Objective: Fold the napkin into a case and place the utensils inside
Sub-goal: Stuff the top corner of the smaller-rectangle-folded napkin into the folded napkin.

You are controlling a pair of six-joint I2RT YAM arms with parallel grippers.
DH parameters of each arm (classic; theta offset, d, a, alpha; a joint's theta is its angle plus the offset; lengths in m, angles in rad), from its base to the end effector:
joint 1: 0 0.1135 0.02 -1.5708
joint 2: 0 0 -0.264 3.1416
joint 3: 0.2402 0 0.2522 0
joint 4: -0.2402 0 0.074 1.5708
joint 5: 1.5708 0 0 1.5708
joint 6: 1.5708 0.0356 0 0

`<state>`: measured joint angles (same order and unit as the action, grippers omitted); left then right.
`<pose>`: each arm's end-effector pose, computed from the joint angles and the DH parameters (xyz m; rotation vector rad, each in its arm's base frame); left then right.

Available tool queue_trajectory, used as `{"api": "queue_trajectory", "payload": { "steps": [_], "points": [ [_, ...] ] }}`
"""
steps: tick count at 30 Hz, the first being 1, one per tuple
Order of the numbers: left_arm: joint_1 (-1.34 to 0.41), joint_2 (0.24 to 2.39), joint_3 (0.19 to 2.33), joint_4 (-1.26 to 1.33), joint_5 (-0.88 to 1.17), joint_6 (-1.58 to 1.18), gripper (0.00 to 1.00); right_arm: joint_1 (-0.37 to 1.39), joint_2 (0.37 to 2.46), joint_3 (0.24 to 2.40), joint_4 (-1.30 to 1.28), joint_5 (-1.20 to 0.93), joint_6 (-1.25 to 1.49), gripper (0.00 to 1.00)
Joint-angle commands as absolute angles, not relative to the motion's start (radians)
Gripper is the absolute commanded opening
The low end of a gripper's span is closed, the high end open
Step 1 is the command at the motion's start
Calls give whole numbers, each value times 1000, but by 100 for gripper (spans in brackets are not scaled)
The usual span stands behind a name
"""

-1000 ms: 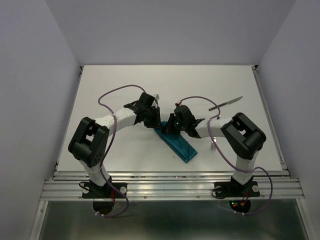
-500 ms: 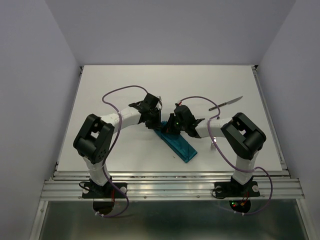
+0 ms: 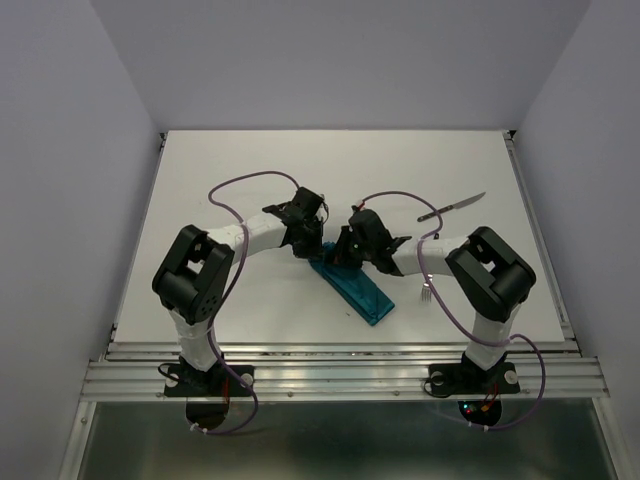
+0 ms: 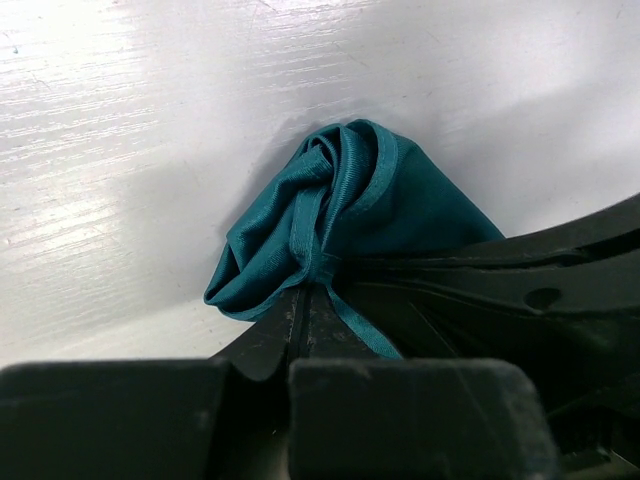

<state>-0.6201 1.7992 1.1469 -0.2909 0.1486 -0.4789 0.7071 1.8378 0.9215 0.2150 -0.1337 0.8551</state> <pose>0.3021 -0.2222 0.1812 0.2476 2.6047 -0.6094 0.2781 0.2439 0.1398 0.1055 2.4555 0.9200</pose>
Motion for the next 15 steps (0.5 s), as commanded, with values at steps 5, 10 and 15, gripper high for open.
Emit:
{"api": "queue_trajectory", "payload": {
  "steps": [5, 10, 15],
  "points": [
    [-626, 1770, 1186, -307, 127, -477, 0, 712, 1700, 965, 140, -68, 782, 1],
    [-624, 1764, 1186, -302, 150, -480, 0, 712, 1663, 989, 44, -61, 658, 9],
    [-620, 1763, 1183, -282, 189, -495, 0, 747, 1669, 1020, -100, -17, 516, 22]
  ]
}}
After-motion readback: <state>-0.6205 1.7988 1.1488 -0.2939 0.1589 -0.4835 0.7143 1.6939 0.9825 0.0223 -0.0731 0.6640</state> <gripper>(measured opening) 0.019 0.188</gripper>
